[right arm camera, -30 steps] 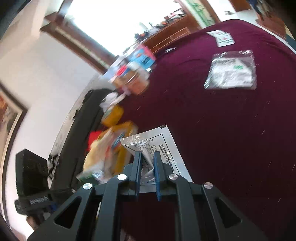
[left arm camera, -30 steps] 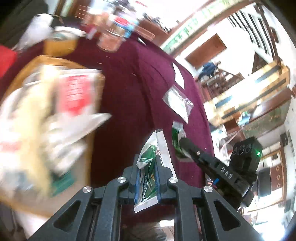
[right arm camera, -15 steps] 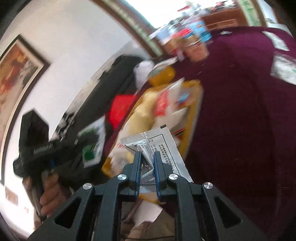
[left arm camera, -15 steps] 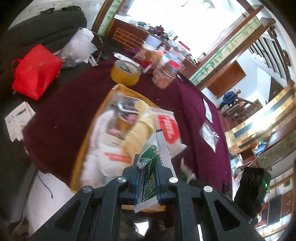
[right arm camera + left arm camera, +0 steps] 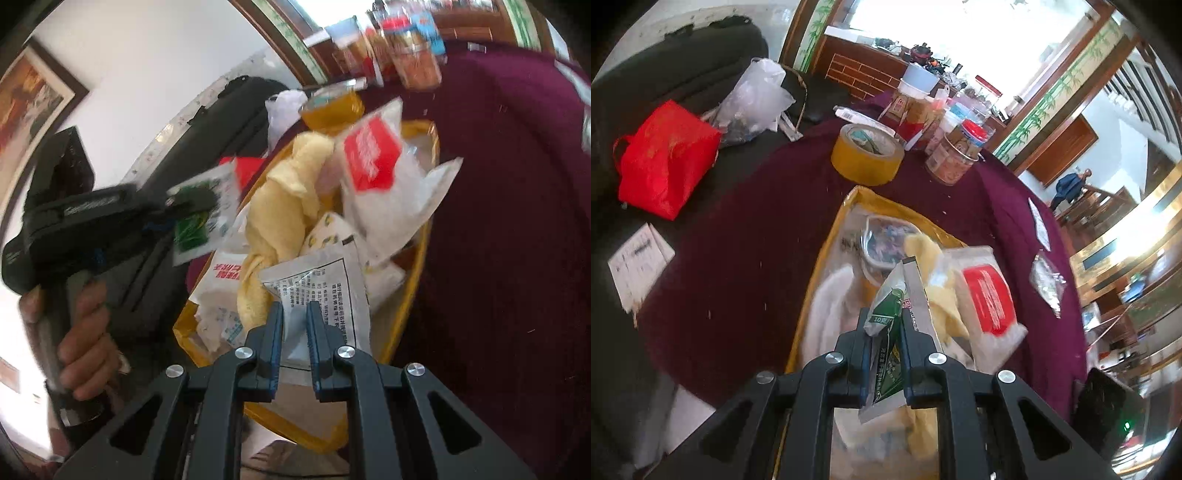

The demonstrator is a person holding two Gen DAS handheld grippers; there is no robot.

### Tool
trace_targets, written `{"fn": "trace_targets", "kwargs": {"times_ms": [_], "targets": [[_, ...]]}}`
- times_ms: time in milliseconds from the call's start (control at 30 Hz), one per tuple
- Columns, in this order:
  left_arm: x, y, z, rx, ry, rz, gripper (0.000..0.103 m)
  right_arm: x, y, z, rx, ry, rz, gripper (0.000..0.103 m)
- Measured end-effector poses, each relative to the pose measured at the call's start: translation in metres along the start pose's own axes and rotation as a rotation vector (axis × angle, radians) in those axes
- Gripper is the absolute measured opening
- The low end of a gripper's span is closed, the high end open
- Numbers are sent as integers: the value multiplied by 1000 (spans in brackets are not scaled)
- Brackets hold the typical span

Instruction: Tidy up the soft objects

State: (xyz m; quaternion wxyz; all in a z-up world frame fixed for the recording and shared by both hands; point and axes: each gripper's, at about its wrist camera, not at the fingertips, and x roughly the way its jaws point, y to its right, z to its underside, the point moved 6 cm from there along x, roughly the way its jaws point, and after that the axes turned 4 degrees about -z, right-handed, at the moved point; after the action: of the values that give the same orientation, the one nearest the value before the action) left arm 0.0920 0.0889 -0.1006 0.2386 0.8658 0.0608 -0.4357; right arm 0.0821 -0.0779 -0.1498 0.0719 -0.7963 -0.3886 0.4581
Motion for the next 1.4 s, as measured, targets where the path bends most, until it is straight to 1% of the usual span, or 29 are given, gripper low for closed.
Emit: {"fn": "trace_targets", "kwargs": {"times_ms": [67,100,133,167,200,233,267,333,400,433,467,500,600,633,700,767,800,900,967,1033,1167,1233,1267,1333,1400], "targets": [[12,3,-6,26,-22,-2,13,7,1,0,25,-13,-12,15],[17,4,-9,37,-26,-17,14,8,-1,0,20,-15,-12,17],[20,7,-11,60,-15,-29,16,9,-2,0,13,-13,-8,22],[24,8,-14,88,-6,-52,25,9,-3,1,6,-13,-2,36],[27,7,-15,100,-1,-86,39,8,-6,1,-10,-14,-2,50],[29,5,-16,105,6,-117,45,6,-9,3,-28,-9,-9,53],[33,2,-17,112,15,-140,55,2,-12,5,-45,3,-10,54],[37,-1,-17,122,10,-144,56,-3,-16,6,-74,20,4,54],[33,-4,-17,103,9,-155,56,-6,-16,7,-84,27,18,54],[28,-4,-16,97,17,-147,56,-7,-16,8,-84,29,15,54],[18,-1,-15,93,41,-118,56,-7,-17,9,-83,29,10,54],[11,3,-15,92,57,-100,60,-9,-18,9,-81,29,3,54],[-9,21,-11,89,97,-73,70,-19,-21,5,-85,55,-34,55],[-16,30,-9,97,110,-51,73,-25,-21,4,-87,70,-52,55],[-25,48,-7,106,129,-23,79,-38,-19,2,-70,98,-71,64],[-30,67,-3,128,145,7,82,-47,-9,-6,-49,124,-92,69],[-32,76,-1,141,147,16,84,-52,-3,-10,-30,137,-96,70],[-35,93,4,165,165,2,90,-62,17,-16,17,149,-93,71],[-38,96,7,161,190,-24,94,-65,24,-16,36,145,-101,71],[-41,92,14,151,217,-97,95,-65,26,-13,21,138,-84,72],[-45,79,34,179,239,-210,96,-58,21,-2,-40,112,18,77],[-49,71,43,188,244,-279,96,-54,16,4,-89,96,95,77],[-52,66,47,187,240,-305,96,-53,13,6,-109,89,111,77],[-56,62,53,203,238,-329,96,-51,6,8,-134,79,129,77],[-59,59,57,207,238,-334,97,-49,1,11,-135,76,135,77]]}}
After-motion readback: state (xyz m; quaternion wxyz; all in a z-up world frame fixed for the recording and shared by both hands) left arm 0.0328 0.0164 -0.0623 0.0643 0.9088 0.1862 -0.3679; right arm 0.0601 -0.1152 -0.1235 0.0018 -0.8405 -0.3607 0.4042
